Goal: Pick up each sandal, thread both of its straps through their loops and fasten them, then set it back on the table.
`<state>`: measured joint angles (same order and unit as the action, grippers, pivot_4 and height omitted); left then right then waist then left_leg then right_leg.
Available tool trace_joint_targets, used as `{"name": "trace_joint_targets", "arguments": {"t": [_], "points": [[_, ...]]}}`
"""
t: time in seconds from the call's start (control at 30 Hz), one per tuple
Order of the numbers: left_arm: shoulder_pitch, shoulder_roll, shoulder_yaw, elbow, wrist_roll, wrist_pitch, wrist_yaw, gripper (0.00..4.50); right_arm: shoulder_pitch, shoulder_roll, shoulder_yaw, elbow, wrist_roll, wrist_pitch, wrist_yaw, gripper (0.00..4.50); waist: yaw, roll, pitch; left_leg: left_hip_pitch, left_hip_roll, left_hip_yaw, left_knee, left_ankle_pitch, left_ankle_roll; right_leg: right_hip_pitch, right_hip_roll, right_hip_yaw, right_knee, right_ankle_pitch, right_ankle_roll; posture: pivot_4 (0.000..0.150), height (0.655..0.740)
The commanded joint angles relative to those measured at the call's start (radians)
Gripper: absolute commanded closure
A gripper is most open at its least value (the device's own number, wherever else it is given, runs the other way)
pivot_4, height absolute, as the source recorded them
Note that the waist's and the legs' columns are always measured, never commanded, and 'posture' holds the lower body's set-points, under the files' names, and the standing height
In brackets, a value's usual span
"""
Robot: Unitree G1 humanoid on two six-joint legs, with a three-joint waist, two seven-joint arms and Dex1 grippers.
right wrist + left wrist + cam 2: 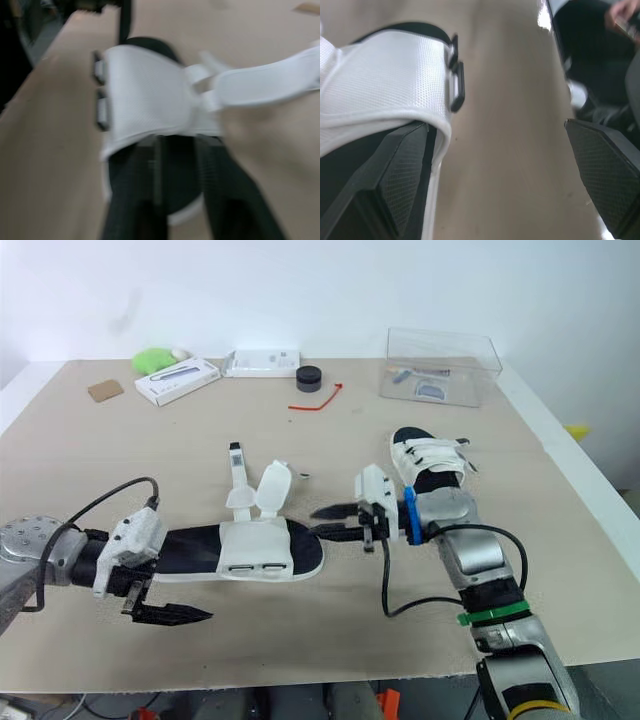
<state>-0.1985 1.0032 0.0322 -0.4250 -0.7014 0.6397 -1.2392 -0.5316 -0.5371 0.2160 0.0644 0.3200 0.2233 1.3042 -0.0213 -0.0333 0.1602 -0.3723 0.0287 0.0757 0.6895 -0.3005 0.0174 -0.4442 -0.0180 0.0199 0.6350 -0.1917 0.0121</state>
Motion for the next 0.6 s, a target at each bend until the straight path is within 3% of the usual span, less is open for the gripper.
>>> {"name": "trace_joint_targets", "arguments": {"t": [0.03,0.2,0.33,0.6], "points": [[-0.076,-0.046,0.067,0.042,-0.062,0.076,0.097,0.00,0.001,0.019,0.025,-0.032,-0.043,-0.013,-0.050,4.43,0.000,0.000,0.000,0.000,0.000,0.000,0.000,0.000,-0.001,0.000,0.000,0.000,0.001,0.000,0.000,0.150,0.7400],[-0.202,-0.212,0.127,0.162,-0.134,0.212,0.333,0.00,0.016,0.022,0.075,-0.050,-0.099,-0.014,-0.075,4.43,0.001,-0.001,0.000,0.000,-0.002,-0.003,0.004,0.001,-0.002,0.002,0.001,0.002,0.004,-0.001,0.001,0.150,0.7400],[-0.257,-0.293,0.153,0.223,-0.176,0.306,0.444,0.00,0.016,0.014,0.103,-0.043,-0.142,-0.043,-0.077,4.43,0.000,-0.001,0.000,0.000,-0.002,-0.004,0.005,0.001,-0.002,0.001,0.001,0.003,0.006,-0.001,0.001,0.150,0.7400],[-0.378,-0.337,0.199,0.476,-0.229,0.538,0.557,0.00,0.009,0.029,0.114,-0.015,-0.174,-0.085,-0.097,4.43,0.000,-0.001,0.000,0.002,-0.003,-0.008,0.004,0.002,-0.003,0.002,0.001,0.000,0.010,-0.003,-0.002,0.150,0.7400]]}}
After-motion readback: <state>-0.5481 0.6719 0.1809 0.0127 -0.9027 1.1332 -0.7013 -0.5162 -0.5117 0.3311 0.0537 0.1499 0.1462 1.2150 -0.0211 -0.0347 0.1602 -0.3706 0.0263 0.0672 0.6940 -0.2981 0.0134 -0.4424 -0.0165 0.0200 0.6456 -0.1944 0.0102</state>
